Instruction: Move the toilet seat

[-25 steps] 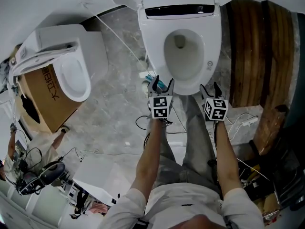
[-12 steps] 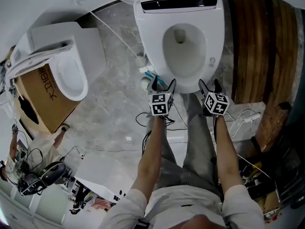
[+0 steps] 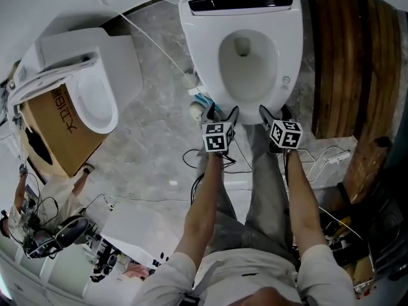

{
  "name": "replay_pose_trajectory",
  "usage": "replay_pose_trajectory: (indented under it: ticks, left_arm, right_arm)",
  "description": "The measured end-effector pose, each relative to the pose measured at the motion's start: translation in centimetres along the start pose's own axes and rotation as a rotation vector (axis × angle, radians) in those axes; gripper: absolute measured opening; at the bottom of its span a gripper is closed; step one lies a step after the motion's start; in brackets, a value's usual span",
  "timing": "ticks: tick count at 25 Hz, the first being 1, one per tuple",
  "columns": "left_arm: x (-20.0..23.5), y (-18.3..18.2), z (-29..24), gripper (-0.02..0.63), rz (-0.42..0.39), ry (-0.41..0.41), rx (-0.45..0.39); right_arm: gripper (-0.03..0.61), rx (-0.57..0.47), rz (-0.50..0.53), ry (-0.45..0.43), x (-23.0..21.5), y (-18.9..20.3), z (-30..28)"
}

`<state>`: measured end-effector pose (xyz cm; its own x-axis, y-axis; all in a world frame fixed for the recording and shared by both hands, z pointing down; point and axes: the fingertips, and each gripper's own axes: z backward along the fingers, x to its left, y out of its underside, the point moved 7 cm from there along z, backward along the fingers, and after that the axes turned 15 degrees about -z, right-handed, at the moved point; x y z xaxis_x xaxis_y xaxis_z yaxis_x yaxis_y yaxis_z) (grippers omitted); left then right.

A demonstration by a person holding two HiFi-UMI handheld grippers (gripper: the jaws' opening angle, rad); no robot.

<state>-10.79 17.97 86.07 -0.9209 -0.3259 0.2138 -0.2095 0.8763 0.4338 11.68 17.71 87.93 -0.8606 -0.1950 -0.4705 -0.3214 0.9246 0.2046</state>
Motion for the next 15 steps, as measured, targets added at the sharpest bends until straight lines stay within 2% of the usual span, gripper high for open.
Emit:
replay_pose_trajectory:
  ticks: [4,15]
  left_arm:
    - [0.2,-0.13,-0.12,0.351,0.002,0.021,0.013]
    - [0.07,-0.24,0.18,0.35,0.001,0.004,0.009]
  right_arm:
    - [0.383,0.002,0.005,0.026,0.1,-0.03,0.14]
    - [0.383,0.019,0.013,0.04,0.27,-0.2,0.48]
